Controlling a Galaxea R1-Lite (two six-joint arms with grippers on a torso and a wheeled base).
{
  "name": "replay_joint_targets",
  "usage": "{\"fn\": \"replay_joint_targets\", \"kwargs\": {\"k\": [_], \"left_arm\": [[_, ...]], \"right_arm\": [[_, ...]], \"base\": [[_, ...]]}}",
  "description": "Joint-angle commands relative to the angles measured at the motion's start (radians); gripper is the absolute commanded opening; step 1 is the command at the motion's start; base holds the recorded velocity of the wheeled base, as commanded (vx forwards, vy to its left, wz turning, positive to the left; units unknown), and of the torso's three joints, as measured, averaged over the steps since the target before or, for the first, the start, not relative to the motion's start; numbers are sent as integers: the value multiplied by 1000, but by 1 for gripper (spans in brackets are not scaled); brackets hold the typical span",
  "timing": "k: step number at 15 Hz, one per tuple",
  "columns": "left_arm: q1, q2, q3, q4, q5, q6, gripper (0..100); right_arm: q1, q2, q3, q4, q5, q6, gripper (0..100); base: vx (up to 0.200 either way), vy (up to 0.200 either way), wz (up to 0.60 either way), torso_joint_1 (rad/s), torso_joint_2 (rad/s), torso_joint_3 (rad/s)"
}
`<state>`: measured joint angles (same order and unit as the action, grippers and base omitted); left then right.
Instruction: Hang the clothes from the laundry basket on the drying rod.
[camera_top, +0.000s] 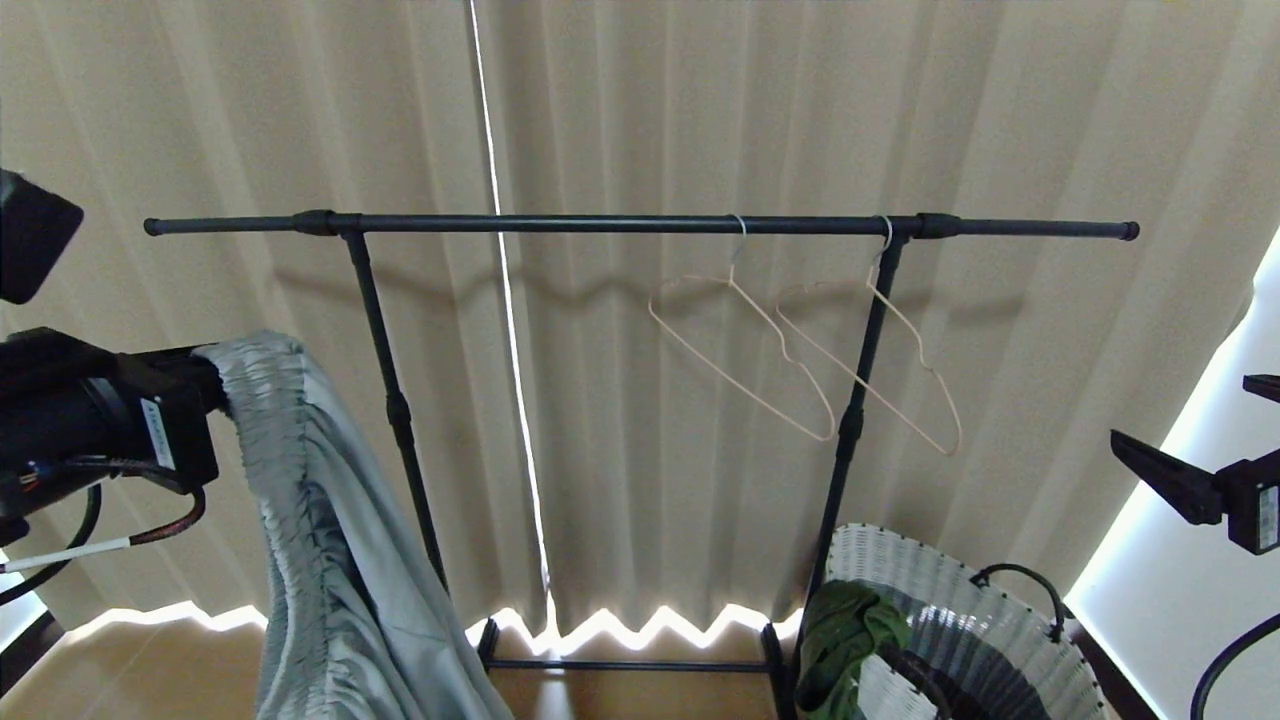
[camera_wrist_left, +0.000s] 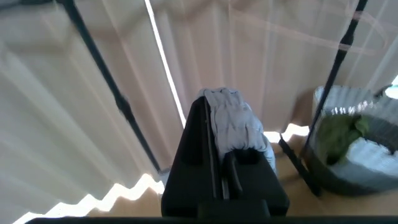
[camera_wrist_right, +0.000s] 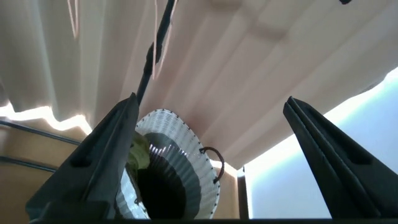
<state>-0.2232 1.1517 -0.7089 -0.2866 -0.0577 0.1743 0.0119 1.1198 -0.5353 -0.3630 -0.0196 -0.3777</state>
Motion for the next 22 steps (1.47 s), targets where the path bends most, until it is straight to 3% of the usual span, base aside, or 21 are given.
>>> {"fn": "replay_joint_targets", "kwargs": {"k": [1, 3, 6, 9, 22], "left_arm": [[5, -24, 117, -78, -14, 59, 0], [4, -24, 140, -108, -14, 82, 0], [5, -29, 131, -121, -14, 73, 0], [5, -26, 128, -121, -14, 65, 0], [5, -26, 141, -121, -14, 67, 0]], "right_arm": [[0, 21, -54, 12, 41, 2, 100], [2, 72, -110, 15, 84, 46, 100], [5, 87, -124, 134, 84, 57, 100], [2, 87, -126, 148, 82, 57, 100], [2, 89, -124, 148, 78, 57, 100]], "base": [[0, 0, 0, 0, 0, 0], [0, 0, 0, 0, 0, 0], [0, 0, 0, 0, 0, 0], [0, 0, 0, 0, 0, 0], [200, 0, 0, 6, 2, 2]]}}
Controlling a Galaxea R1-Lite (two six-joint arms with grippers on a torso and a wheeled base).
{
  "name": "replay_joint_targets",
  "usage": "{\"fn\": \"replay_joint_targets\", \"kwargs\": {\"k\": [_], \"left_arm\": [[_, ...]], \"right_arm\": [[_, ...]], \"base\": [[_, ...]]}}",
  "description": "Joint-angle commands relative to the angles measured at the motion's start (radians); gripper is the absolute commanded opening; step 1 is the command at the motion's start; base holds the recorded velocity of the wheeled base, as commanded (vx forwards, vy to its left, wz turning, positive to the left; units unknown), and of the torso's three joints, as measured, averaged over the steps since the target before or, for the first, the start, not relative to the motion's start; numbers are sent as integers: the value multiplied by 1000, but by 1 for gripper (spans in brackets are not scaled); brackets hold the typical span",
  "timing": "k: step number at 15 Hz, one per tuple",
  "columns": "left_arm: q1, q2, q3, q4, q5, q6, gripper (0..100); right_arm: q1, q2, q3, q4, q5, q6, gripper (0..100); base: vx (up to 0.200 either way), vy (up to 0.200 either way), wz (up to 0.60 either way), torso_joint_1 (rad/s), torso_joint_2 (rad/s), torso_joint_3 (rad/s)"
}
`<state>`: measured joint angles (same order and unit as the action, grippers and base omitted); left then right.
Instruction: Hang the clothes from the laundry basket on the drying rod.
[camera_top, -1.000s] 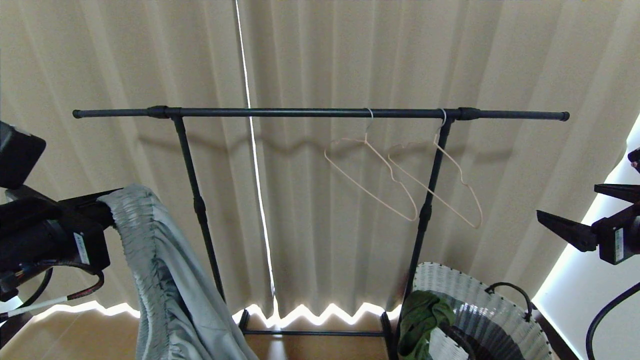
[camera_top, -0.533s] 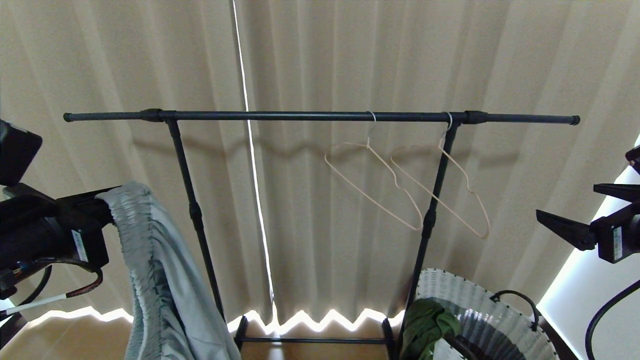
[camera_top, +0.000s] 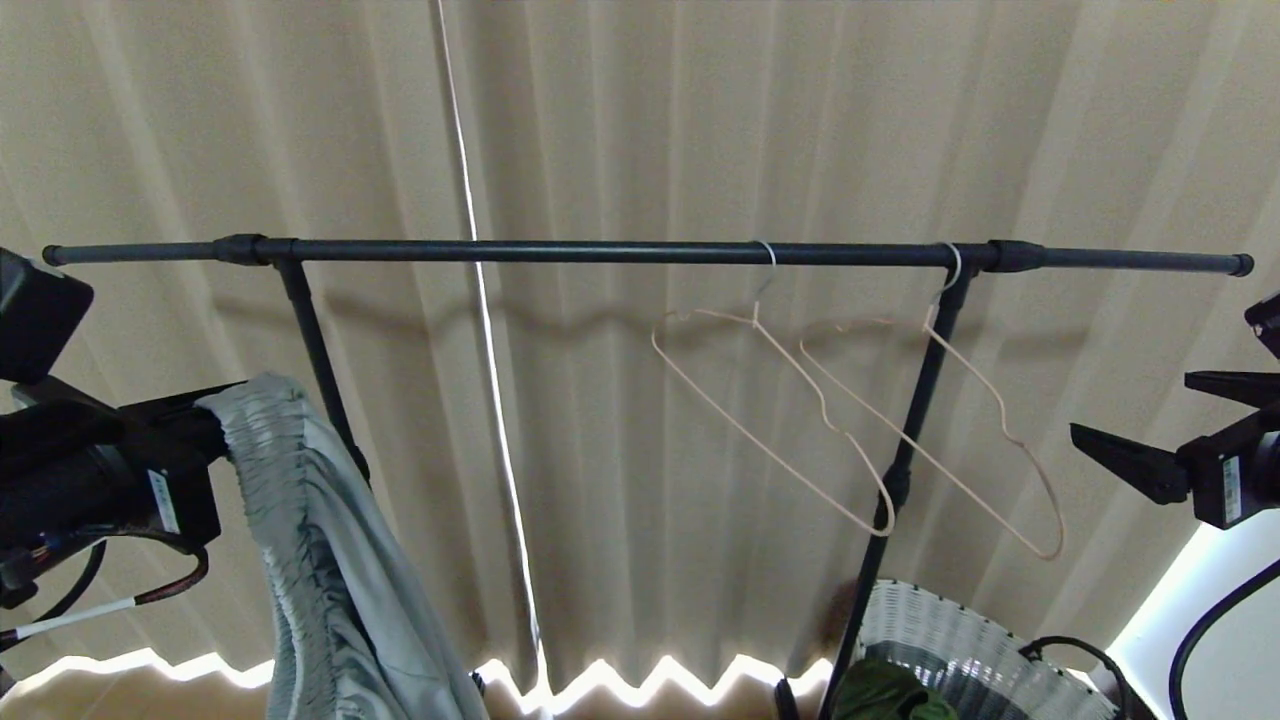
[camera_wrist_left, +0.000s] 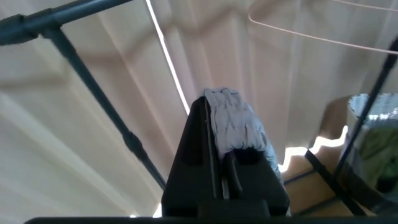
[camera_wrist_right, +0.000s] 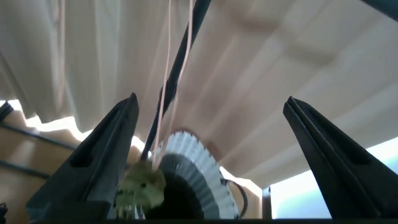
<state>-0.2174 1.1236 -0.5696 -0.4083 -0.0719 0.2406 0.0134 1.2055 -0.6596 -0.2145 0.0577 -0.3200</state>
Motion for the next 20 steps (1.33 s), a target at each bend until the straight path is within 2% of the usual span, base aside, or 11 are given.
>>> {"fn": "replay_joint_targets", "kwargs": {"k": [1, 7, 9, 10, 13, 20], "left_arm": [[0, 5, 2, 0, 0, 0, 0], [-2, 4, 37, -1, 1, 8, 0], [-2, -1, 63, -1, 1, 9, 0], [-5, -8, 105, -1, 1, 8, 0], [-3, -13, 146, -1, 1, 2, 0], [-3, -61, 163, 0, 0, 0, 0]], "right_arm": [[-1, 5, 0, 0, 1, -1, 100], [-1, 71, -14, 6, 2, 1, 100], [0, 127, -55, 58, 5, 27, 100], [8, 195, -109, 110, 4, 88, 100], [36, 312, -181, 132, -1, 165, 100], [36, 399, -226, 172, -2, 177, 100]], "base": [[200, 0, 0, 2, 2, 2], [0, 0, 0, 0, 0, 0], [0, 0, 0, 0, 0, 0], [0, 0, 0, 0, 0, 0], [0, 0, 0, 0, 0, 0], [0, 0, 0, 0, 0, 0]]}}
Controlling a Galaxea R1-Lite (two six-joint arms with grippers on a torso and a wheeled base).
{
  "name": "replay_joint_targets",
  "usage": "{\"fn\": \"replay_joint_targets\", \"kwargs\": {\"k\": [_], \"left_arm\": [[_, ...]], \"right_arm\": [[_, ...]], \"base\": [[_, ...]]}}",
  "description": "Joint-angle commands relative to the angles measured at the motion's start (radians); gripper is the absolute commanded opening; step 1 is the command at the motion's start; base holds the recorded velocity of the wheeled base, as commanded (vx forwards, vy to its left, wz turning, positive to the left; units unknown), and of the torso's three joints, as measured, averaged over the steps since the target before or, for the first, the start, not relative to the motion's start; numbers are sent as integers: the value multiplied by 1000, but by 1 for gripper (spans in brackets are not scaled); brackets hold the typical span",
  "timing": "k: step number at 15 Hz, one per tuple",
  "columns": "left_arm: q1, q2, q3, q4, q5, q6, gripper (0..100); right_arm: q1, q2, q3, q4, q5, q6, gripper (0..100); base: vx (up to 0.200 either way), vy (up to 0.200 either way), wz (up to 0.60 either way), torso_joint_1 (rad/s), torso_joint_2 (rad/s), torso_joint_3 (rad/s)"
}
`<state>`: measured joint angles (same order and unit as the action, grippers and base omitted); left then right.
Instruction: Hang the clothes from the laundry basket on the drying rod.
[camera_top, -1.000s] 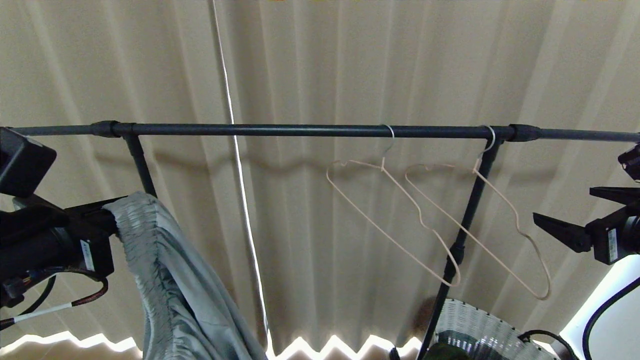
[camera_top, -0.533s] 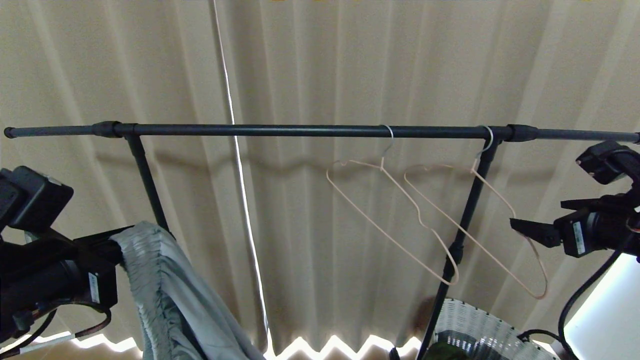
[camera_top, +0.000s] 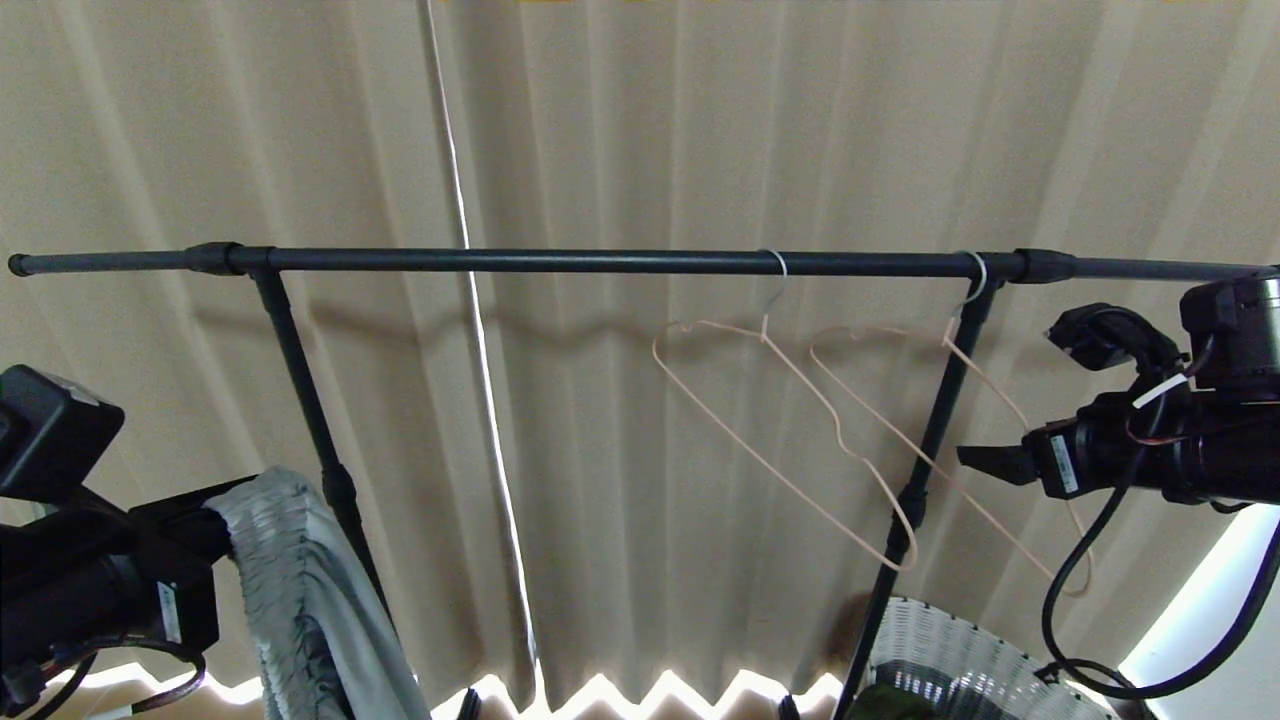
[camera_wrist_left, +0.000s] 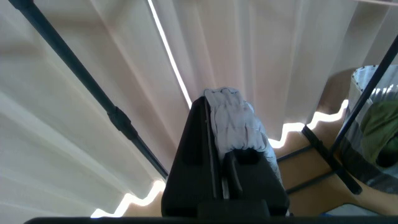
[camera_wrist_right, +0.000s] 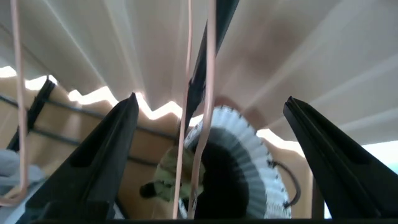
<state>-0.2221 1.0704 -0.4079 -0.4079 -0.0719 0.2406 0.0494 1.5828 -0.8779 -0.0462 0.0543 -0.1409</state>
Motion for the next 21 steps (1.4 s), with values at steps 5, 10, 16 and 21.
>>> {"fn": "replay_joint_targets", "kwargs": {"k": [5, 10, 16, 21], "left_arm": [[0, -6, 1, 0, 0, 0, 0], [0, -6, 6, 0, 0, 0, 0], [0, -4, 1, 0, 0, 2, 0], [3, -6, 1, -2, 1, 2, 0]], "right_arm": [[0, 56, -46, 8, 1, 50, 100], [0, 80, -46, 6, 1, 52, 0], [0, 60, -46, 14, -1, 50, 0], [-2, 11, -41, 11, 3, 52, 0]], "base": [[0, 0, 0, 0, 0, 0], [0, 0, 0, 0, 0, 0], [0, 0, 0, 0, 0, 0], [0, 0, 0, 0, 0, 0]]}}
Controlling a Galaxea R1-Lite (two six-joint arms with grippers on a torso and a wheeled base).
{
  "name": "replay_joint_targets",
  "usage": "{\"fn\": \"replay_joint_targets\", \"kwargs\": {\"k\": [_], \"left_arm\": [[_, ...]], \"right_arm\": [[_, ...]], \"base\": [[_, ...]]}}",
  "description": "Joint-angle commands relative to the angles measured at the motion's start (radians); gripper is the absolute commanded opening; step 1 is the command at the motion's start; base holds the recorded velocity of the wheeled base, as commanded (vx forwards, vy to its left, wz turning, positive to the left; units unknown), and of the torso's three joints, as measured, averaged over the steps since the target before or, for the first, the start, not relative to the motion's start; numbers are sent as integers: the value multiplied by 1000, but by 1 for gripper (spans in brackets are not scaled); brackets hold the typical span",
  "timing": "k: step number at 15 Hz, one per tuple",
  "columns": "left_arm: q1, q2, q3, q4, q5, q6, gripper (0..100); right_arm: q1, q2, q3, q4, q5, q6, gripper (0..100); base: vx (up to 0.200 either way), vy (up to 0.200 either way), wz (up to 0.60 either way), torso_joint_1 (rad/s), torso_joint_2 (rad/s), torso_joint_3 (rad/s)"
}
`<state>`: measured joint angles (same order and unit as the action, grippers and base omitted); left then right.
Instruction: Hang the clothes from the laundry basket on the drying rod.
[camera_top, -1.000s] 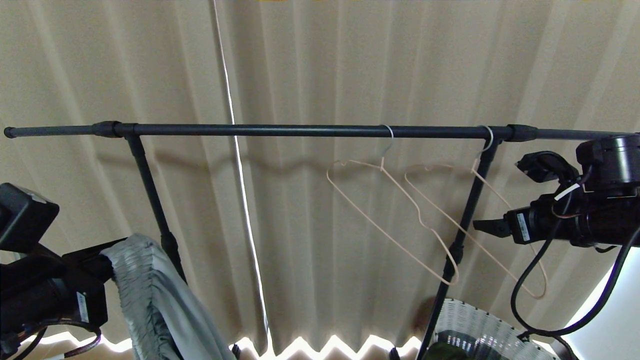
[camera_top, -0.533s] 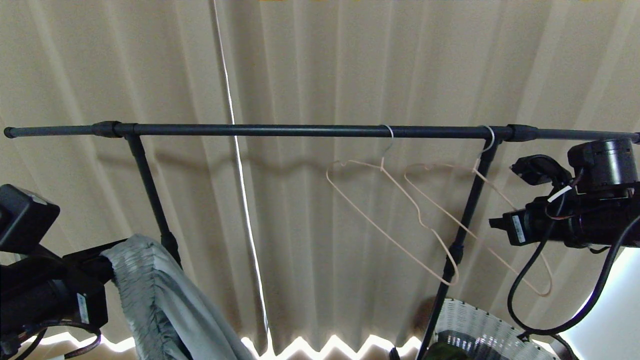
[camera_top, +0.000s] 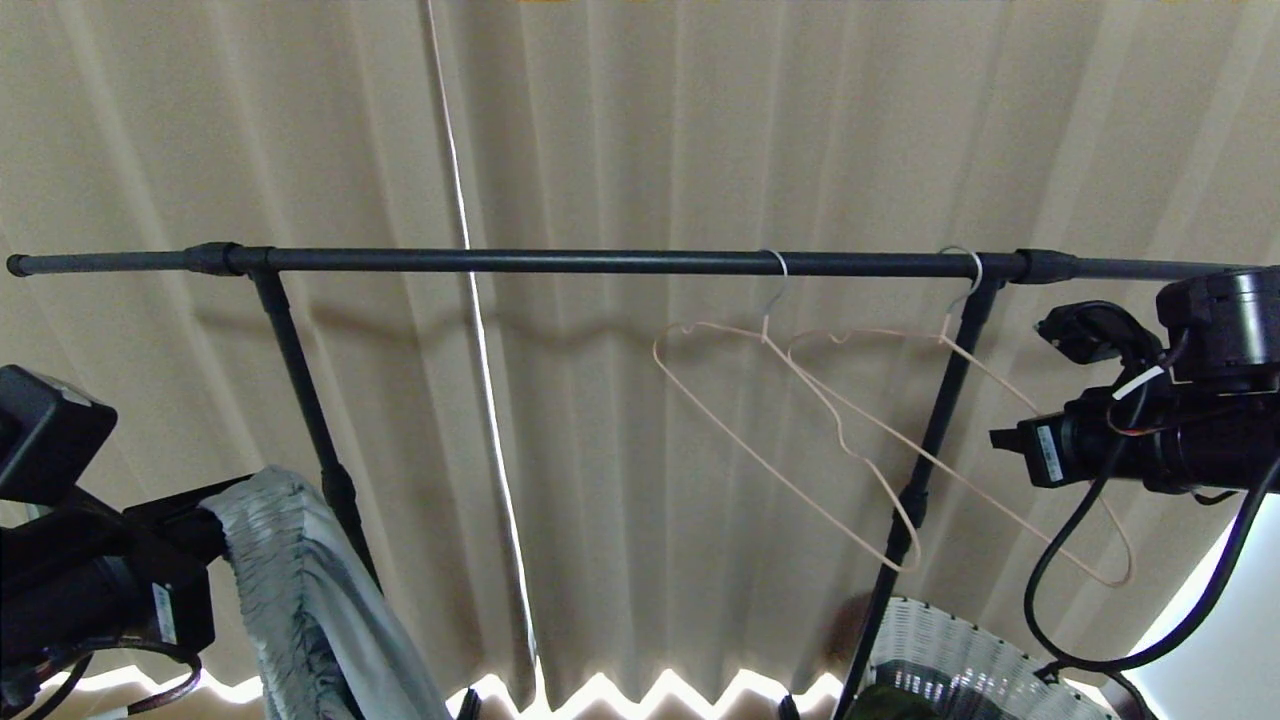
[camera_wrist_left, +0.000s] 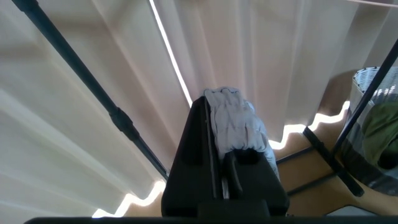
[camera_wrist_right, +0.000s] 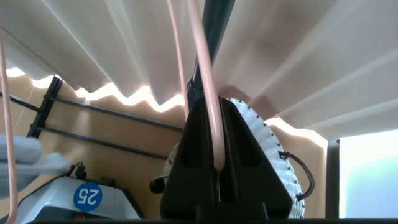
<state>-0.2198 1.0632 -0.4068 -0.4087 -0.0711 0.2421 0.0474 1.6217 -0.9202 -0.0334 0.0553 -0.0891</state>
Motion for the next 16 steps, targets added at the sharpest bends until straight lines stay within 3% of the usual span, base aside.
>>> {"fn": "replay_joint_targets", "kwargs": {"k": [1, 6, 11, 16], "left_arm": [[2, 4, 0, -1, 1, 0, 0], [2, 6, 10, -1, 2, 2, 0], [2, 4, 33, -35, 5, 8, 0], [25, 11, 28, -35, 5, -3, 0]], "right_arm": [[0, -54, 3, -3, 3, 2, 0], [-1, -183, 72, -6, 6, 8, 0], [-1, -336, 228, 0, 1, 5, 0], [-6, -390, 277, 1, -3, 2, 0]], "base": [[0, 0, 0, 0, 0, 0], [0, 0, 0, 0, 0, 0], [0, 0, 0, 0, 0, 0], [-200, 0, 0, 3, 3, 5]]}}
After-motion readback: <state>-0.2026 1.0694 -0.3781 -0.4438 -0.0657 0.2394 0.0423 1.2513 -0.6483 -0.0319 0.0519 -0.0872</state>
